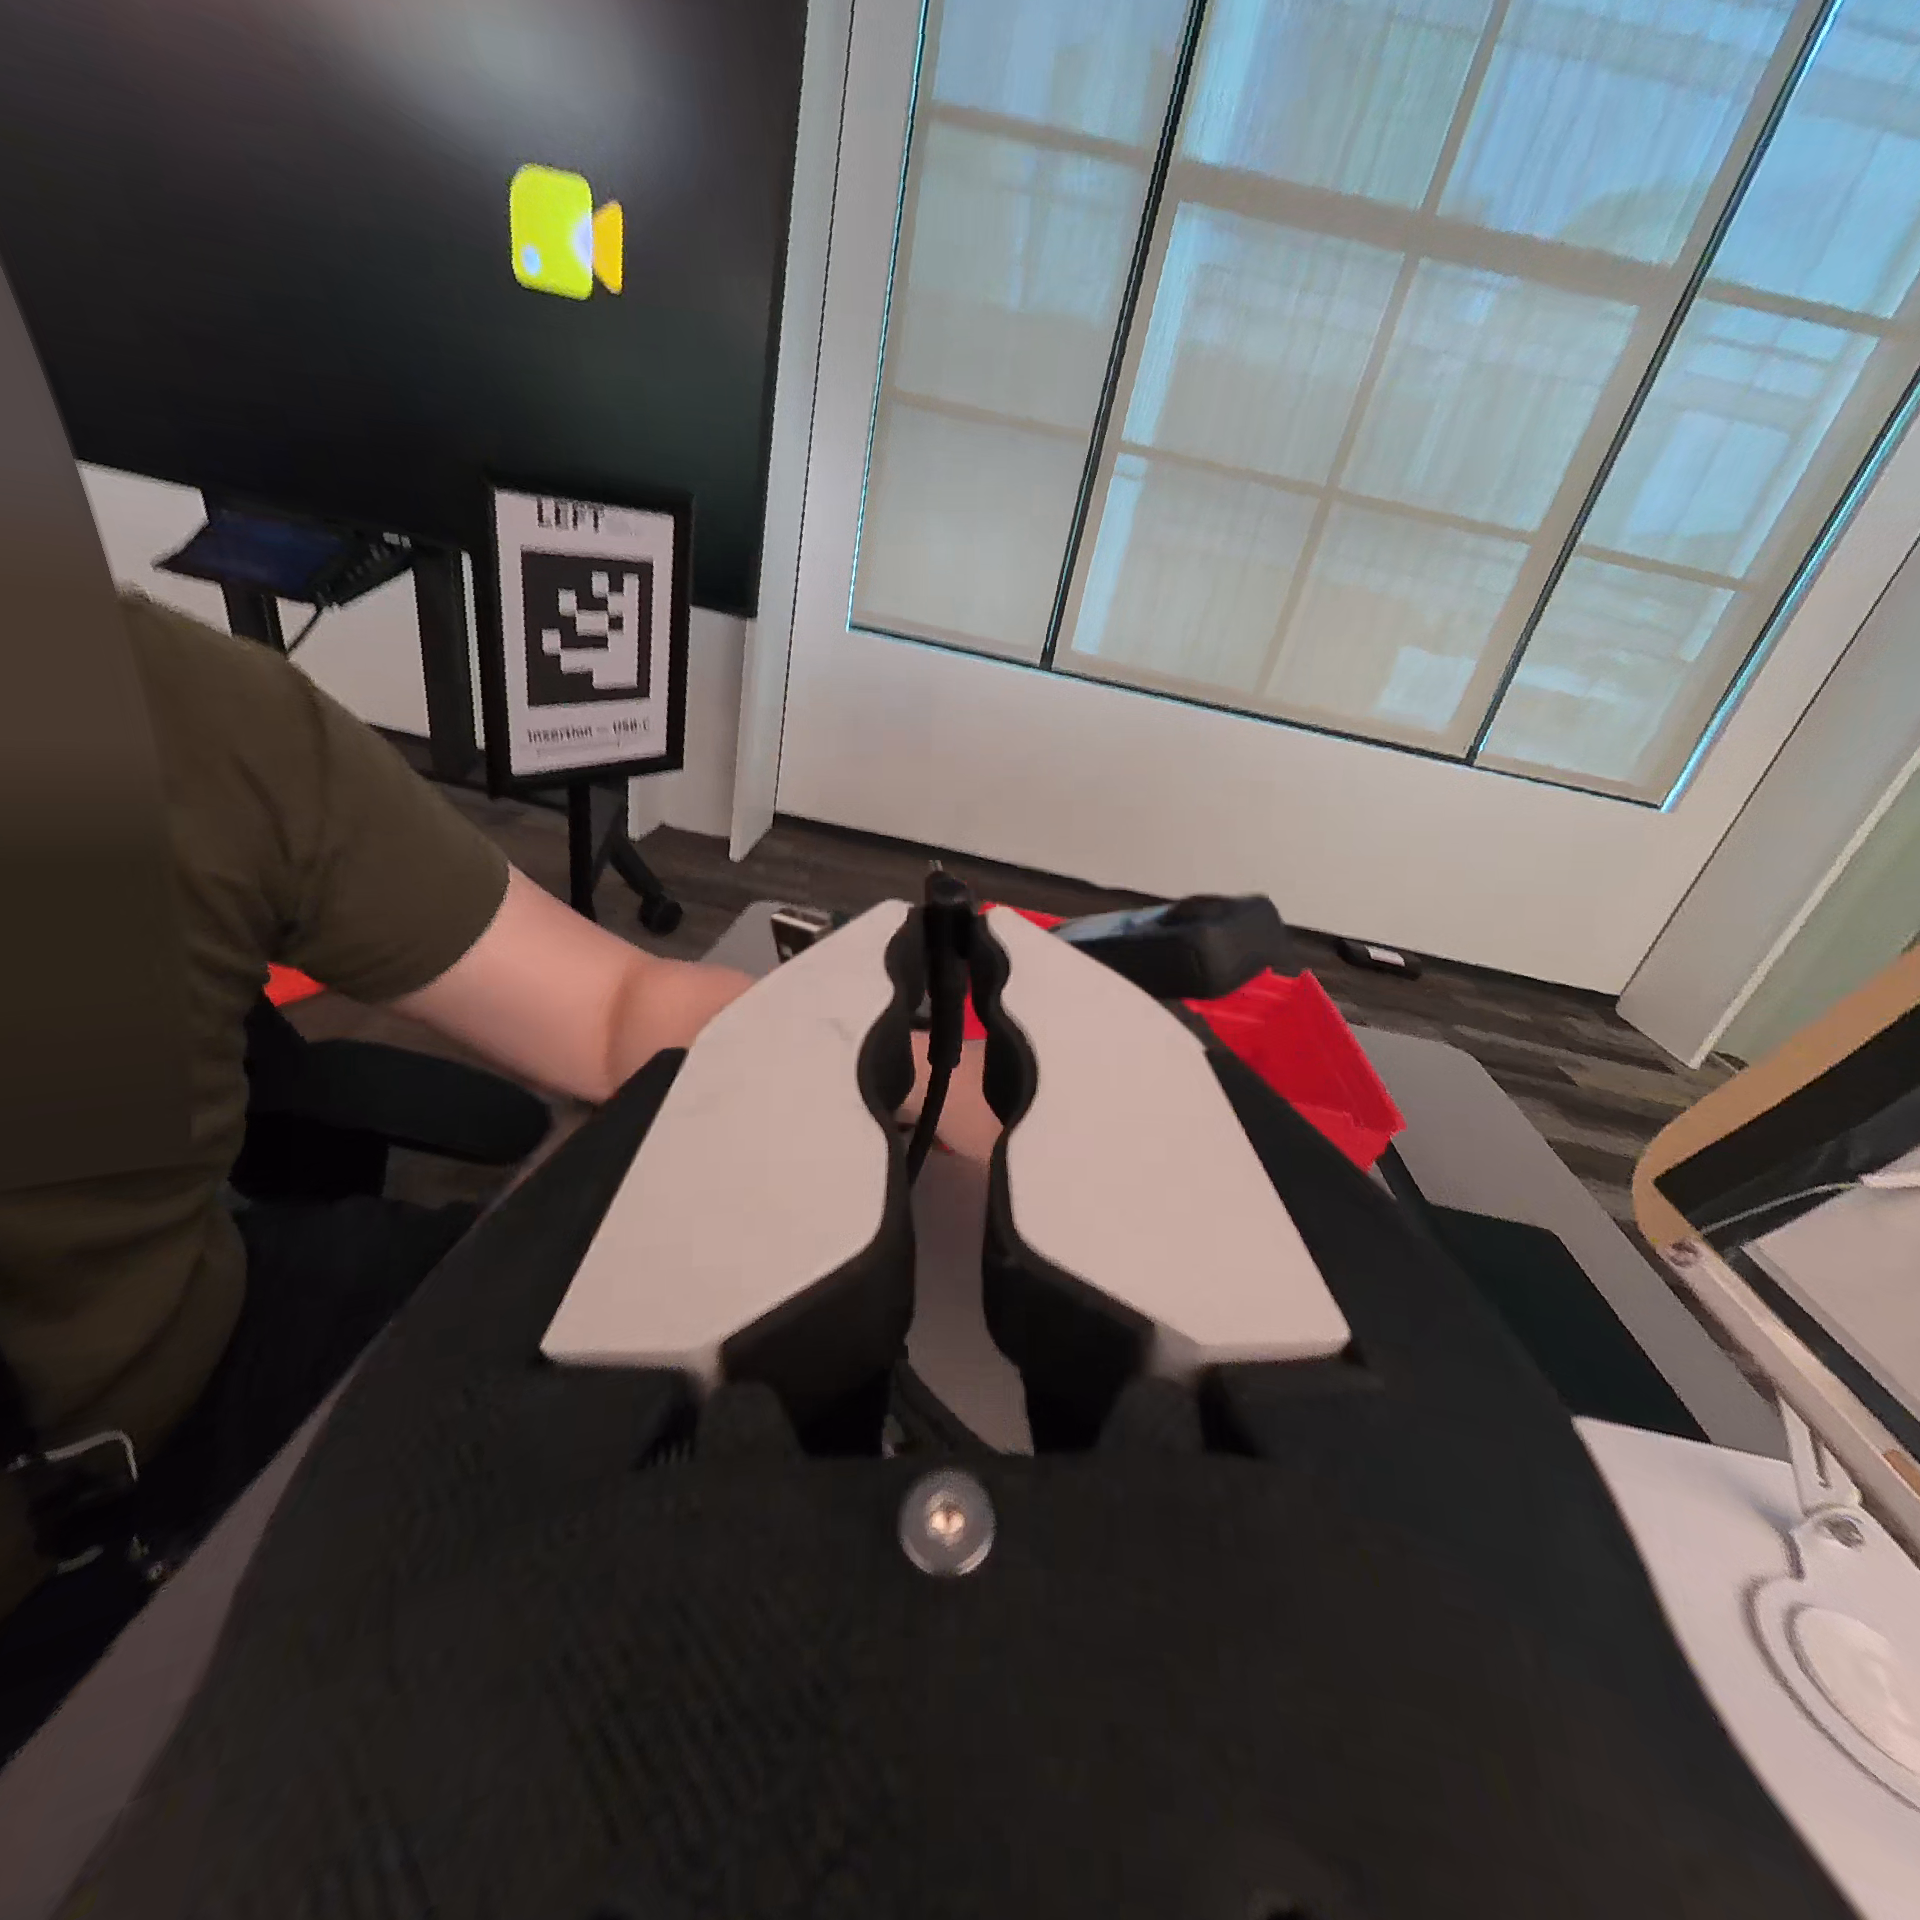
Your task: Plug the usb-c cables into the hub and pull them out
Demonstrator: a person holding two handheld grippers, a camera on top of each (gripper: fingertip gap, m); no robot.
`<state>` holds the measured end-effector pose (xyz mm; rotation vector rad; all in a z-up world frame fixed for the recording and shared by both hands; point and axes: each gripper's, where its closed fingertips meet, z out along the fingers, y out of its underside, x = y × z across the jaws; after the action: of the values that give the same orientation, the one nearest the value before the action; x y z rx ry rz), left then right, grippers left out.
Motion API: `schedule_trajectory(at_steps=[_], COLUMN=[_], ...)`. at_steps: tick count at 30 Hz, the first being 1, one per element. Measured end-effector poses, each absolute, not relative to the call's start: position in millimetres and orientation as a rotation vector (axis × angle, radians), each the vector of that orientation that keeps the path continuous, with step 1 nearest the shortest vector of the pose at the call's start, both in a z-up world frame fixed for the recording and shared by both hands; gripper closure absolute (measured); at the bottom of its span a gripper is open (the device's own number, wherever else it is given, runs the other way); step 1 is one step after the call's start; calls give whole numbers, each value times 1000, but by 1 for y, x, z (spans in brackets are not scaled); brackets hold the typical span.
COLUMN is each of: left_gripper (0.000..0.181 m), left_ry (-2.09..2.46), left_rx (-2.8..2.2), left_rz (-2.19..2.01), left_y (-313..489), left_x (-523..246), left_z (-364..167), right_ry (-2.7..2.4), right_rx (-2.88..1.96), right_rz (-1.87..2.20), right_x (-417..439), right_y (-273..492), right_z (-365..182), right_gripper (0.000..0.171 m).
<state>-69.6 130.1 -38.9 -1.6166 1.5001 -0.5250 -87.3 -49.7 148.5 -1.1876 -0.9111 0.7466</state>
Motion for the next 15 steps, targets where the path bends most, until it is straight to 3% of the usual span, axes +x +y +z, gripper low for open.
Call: schedule_trajectory(at_steps=[6, 15], left_gripper=[160, 160], left_ry=[1231, 1070], left_rx=[-1449, -1237], left_rz=[-580, -608], left_y=[148, 134], left_x=[-95, -109], left_z=[31, 81], right_ry=[-681, -247], right_rx=[-1256, -1483], right_rz=[900, 785], right_x=[-101, -108], right_y=[-28, 62], right_z=[159, 86], right_gripper=[163, 163])
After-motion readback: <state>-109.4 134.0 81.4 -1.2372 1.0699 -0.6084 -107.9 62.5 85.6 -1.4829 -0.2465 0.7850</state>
